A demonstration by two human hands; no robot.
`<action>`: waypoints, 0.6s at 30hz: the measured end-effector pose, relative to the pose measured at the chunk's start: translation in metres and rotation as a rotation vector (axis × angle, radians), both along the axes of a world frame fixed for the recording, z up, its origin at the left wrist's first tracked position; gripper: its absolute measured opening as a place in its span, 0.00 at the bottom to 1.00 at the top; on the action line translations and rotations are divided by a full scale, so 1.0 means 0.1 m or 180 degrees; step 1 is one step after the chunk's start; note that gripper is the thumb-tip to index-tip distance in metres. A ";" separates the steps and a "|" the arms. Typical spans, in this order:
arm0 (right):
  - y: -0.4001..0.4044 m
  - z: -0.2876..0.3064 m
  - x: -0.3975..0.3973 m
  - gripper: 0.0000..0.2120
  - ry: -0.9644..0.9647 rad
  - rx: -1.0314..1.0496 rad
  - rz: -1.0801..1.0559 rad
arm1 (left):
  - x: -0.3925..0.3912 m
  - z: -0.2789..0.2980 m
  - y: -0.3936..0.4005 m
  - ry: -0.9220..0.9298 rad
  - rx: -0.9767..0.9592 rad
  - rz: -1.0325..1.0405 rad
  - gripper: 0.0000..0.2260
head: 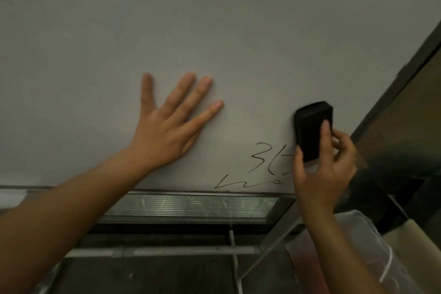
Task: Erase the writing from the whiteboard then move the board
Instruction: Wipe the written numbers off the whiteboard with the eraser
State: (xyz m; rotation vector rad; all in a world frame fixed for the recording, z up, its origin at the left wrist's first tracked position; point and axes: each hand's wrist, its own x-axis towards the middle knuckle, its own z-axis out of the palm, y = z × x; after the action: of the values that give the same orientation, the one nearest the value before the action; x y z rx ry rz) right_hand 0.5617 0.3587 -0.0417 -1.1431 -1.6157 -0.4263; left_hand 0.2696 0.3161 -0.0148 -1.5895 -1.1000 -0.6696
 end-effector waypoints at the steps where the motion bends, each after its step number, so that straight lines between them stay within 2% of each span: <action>1: 0.01 -0.03 -0.02 0.29 -0.0056 0.0001 -0.0016 | 0.10 0.03 0.04 0.0025 -0.0035 -0.0033 0.23; 9: 0.02 -0.09 -0.05 0.30 -0.0024 0.0013 0.0033 | 0.84 0.46 0.34 -0.0031 -0.0067 -0.0243 0.21; 18: 0.09 -0.09 0.00 0.32 -0.0123 0.0212 0.0405 | 0.81 0.42 0.39 0.0065 0.0147 -0.0147 0.21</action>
State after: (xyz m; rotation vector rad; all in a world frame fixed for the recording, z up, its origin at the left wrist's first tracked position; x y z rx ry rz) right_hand 0.5619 0.3674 -0.0505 -0.9816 -1.6849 -0.4183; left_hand 0.3503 0.3547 0.0274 -1.5831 -1.0286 -0.7031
